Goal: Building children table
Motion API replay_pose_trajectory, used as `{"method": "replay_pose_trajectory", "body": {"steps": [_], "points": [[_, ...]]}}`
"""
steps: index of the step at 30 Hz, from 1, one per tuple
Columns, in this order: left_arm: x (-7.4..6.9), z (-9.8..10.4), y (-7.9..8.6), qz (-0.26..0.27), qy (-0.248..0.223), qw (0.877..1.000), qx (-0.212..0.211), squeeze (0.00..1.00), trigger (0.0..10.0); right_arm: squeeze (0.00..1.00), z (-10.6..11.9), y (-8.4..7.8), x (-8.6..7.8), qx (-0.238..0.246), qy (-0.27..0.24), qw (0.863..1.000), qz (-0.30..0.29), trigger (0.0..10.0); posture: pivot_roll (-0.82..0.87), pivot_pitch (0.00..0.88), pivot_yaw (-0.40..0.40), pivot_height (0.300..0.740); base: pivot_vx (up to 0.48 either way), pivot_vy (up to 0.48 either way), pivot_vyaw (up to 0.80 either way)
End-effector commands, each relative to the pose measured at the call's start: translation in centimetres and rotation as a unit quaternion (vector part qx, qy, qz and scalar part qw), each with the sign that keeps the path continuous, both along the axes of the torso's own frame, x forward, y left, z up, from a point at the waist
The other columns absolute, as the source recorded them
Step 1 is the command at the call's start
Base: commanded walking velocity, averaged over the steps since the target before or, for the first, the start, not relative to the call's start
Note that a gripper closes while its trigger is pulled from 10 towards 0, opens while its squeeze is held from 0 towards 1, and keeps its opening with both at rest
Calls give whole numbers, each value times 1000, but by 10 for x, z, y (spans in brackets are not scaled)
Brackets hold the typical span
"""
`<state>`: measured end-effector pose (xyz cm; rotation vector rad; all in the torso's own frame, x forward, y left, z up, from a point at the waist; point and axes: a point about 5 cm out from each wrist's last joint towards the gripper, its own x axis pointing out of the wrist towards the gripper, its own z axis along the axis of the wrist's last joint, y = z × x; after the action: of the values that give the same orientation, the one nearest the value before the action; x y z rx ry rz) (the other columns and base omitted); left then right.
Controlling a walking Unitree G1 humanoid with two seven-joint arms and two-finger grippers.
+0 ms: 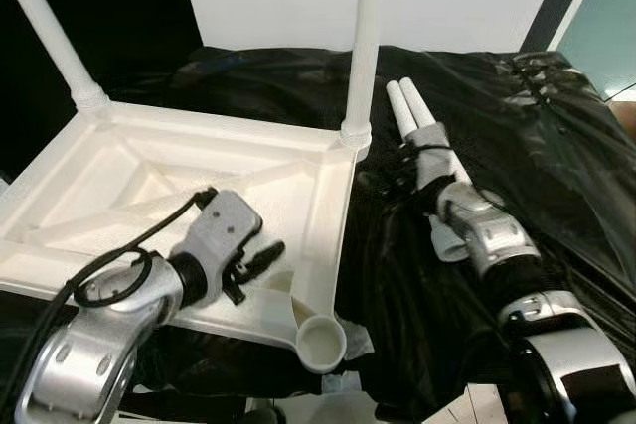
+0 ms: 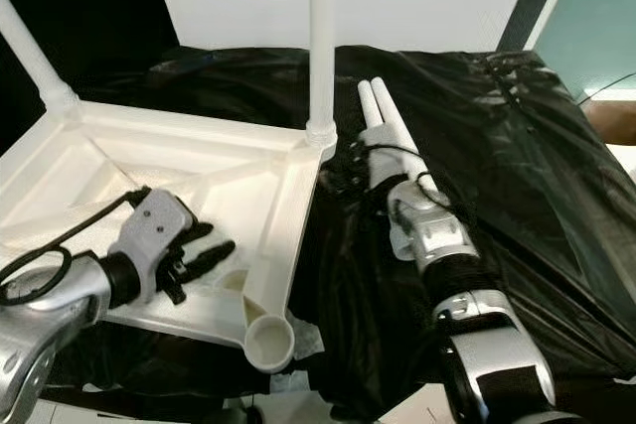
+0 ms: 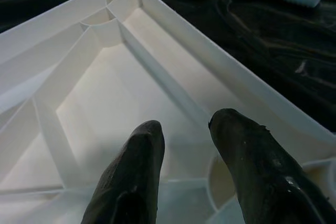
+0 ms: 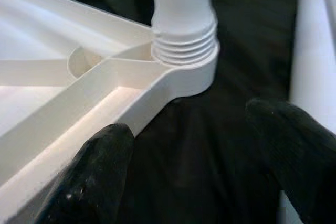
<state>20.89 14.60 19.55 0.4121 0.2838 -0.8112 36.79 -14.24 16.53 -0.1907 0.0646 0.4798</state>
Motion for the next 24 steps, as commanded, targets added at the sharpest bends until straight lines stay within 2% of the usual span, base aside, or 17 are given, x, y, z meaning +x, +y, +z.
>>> {"method": "replay_pose_trajectory", "body": {"steps": [1, 4, 5, 7, 11, 17, 24], "points": [[-11, 2, -2, -71, 28, 997, -8, 0, 10000, 0, 4, -9, -2, 17, -10, 1000, -14, 10000, 153, 82, -28, 740, 0, 0, 0], [-16, 1, 0, -84, 34, 996, -4, 0, 10000, 0, 7, -12, -3, 23, -17, 999, -18, 10000, 150, 84, -26, 740, 0, 0, 0], [-24, -1, 4, -100, 49, 994, 6, 0, 10000, 0, 11, -15, -4, 32, -26, 999, -22, 10000, 148, 90, -23, 740, 0, 0, 0], [-24, -1, 4, -100, 49, 994, 6, 0, 10000, 0, 11, -15, -4, 32, -26, 999, -22, 10000, 148, 90, -23, 740, 0, 0, 0], [-48, -12, 17, -130, 111, 984, 54, 0, 10000, 0, 18, -27, -5, 38, -42, 998, -40, 10000, 148, 92, -24, 740, 0, 0, 0], [-62, -19, 23, -137, 138, 978, 74, 0, 10000, 0, 20, -29, -7, 31, -43, 998, -42, 10000, 152, 90, -28, 740, 0, 0, 0], [-69, -29, 23, -146, 152, 973, 97, 0, 10000, 0, 21, -29, -6, 27, -42, 998, -38, 10000, 153, 83, -31, 740, 0, 0, 0]]}}
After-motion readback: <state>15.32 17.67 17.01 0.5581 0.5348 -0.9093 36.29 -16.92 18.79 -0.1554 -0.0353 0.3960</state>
